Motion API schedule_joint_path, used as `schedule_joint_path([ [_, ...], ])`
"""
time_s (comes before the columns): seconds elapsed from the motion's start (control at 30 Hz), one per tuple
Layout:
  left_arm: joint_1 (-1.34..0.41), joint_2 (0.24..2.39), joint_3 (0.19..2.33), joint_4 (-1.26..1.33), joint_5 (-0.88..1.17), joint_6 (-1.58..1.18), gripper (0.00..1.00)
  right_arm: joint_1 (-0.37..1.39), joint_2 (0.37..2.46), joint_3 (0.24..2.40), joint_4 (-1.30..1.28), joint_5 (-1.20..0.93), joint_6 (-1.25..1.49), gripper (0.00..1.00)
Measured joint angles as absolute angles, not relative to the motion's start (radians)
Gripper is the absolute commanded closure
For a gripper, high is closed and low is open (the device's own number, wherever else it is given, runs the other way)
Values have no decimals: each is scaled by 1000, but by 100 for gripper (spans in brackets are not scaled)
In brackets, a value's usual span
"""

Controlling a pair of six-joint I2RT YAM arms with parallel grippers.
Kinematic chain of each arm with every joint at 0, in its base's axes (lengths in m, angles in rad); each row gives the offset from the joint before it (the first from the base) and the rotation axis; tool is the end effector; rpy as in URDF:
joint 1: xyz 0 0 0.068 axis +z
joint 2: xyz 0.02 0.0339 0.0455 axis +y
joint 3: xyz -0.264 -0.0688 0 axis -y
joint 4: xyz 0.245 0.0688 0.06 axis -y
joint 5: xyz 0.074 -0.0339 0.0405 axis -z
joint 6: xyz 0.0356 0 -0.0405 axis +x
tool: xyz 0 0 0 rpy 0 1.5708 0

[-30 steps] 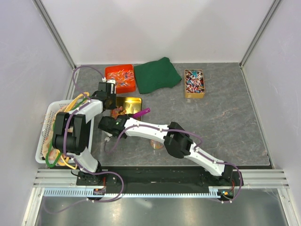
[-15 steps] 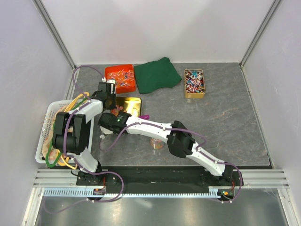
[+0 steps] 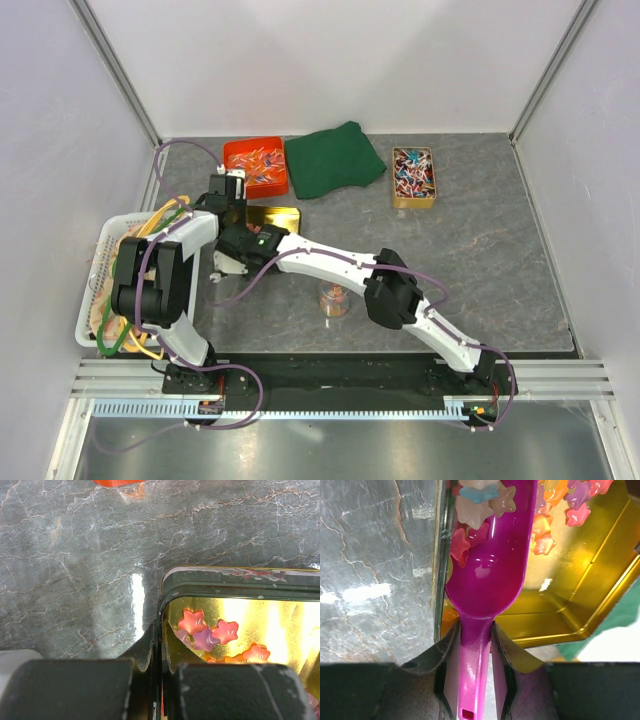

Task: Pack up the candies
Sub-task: Scoop the fake candies from the storage box.

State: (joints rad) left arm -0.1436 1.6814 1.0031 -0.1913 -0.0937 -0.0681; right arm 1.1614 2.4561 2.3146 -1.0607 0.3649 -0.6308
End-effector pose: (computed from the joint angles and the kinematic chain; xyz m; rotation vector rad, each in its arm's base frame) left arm 0.3451 -0.0465 0.1853 0.0502 2.4348 0.0194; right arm 0.2163 0.4665 0.2054 -2.0298 1.7414 -0.3452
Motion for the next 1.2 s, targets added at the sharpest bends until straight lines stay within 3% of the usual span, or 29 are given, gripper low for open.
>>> schedule_joint_path([
  [0.47,-144,1689,1003,-187,-81,-68,98,1070,2383,2241,-1013,82,-567,100],
  [1.2,-144,1699,1005,-179,-70,-70,98,1023,2256,2008,-824,27,-509,100],
])
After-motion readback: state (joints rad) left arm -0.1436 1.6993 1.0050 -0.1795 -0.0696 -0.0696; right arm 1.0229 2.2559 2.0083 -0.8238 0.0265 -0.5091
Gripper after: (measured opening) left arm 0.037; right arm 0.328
